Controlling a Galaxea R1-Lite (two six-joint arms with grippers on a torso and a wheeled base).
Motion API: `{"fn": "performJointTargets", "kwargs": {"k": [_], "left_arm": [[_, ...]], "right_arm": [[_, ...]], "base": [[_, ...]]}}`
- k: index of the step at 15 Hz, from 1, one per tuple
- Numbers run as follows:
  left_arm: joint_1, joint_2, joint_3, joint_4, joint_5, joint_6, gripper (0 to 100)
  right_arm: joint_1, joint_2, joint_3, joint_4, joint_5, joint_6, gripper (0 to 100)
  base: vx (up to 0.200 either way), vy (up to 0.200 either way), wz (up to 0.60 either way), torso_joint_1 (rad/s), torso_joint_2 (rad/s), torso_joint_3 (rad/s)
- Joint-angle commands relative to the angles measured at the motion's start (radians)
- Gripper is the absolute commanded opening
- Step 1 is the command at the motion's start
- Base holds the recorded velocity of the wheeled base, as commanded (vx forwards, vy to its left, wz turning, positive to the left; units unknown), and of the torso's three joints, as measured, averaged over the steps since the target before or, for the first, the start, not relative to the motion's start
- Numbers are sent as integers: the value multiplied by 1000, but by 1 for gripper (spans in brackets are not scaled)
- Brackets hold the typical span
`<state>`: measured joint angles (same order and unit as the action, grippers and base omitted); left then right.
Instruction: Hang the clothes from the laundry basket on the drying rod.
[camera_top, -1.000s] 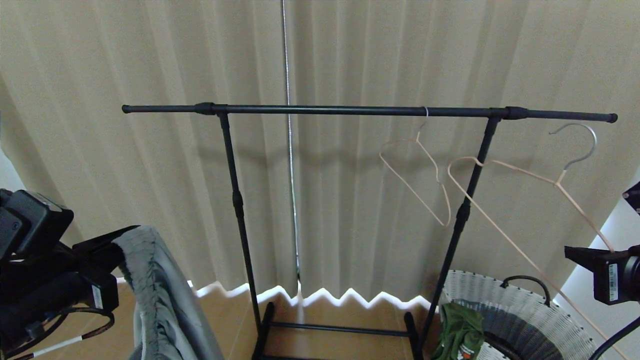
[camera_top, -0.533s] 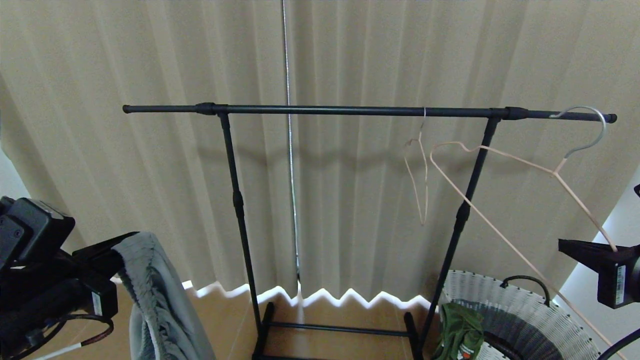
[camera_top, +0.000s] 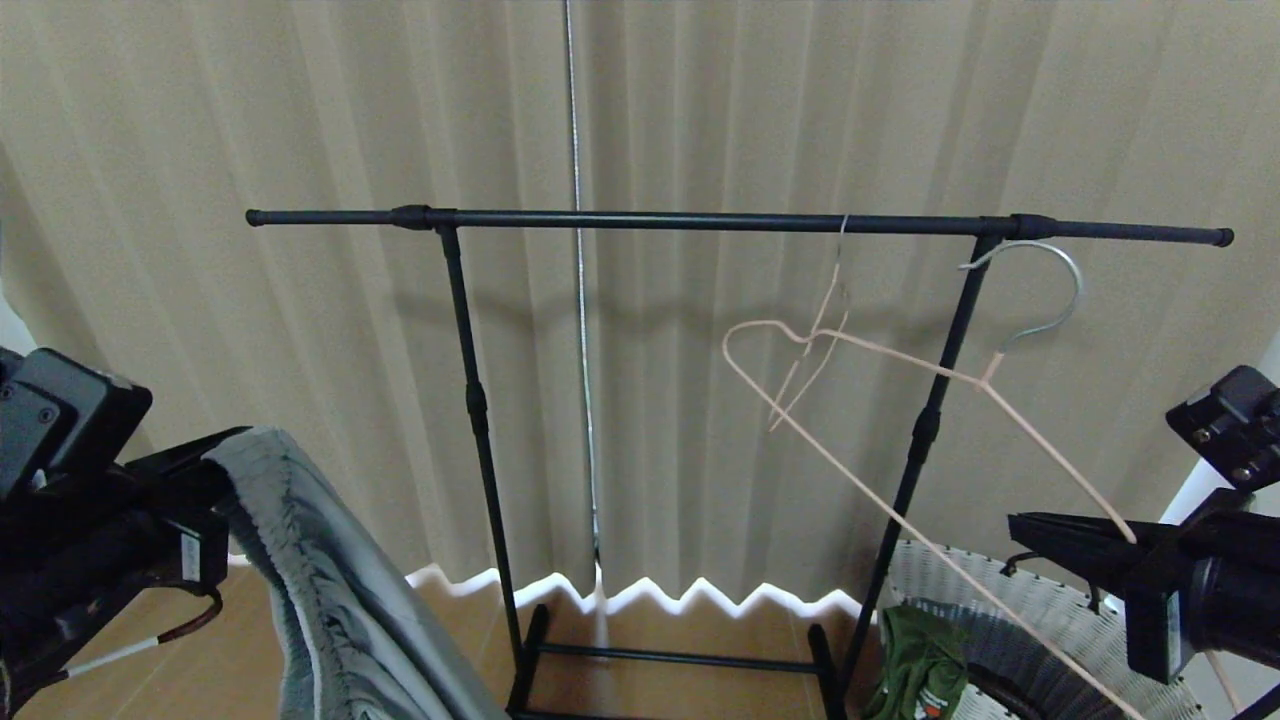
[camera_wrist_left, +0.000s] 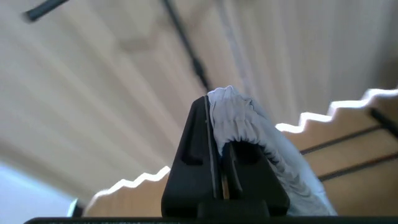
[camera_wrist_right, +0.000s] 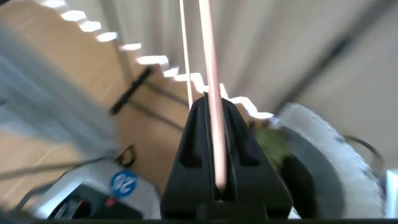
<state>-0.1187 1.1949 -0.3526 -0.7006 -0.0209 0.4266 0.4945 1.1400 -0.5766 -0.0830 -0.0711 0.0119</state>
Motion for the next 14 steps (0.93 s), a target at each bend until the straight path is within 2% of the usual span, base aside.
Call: {"fn": "performJointTargets", "kwargs": {"k": [1, 4, 6, 7, 9, 10, 11, 12, 14], "left_arm": [[-27, 75, -98, 38, 58, -3, 0], [-134, 223, -325, 112, 148, -80, 0], [-214, 328, -496, 205, 213, -180, 0], [-229, 354, -542, 237, 222, -206, 0], [-282, 494, -775, 405, 256, -327, 0], [-295, 546, -856, 463, 283, -370, 0], [-303, 591, -916, 504, 318, -394, 0], [-306, 658, -987, 540, 387, -411, 0], [-306, 700, -1020, 543, 421, -417, 0]], "right_arm": [[56, 75, 1, -41, 33, 2, 0], [72, 196, -3, -173, 68, 3, 0], [110, 231, -9, -242, 86, 34, 0], [128, 230, -14, -245, 86, 43, 0], [173, 225, -16, -244, 86, 53, 0], [188, 225, -14, -244, 86, 65, 0], [208, 225, -16, -244, 86, 85, 0], [240, 222, -17, -245, 86, 120, 0], [283, 213, -14, -245, 88, 129, 0]], "base": [[0, 0, 0, 0, 0, 0], [0, 0, 0, 0, 0, 0], [0, 0, 0, 0, 0, 0], [0, 0, 0, 0, 0, 0], [0, 0, 0, 0, 0, 0], [0, 0, 0, 0, 0, 0], [0, 0, 0, 0, 0, 0], [0, 0, 0, 0, 0, 0], [0, 0, 0, 0, 0, 0]]}}
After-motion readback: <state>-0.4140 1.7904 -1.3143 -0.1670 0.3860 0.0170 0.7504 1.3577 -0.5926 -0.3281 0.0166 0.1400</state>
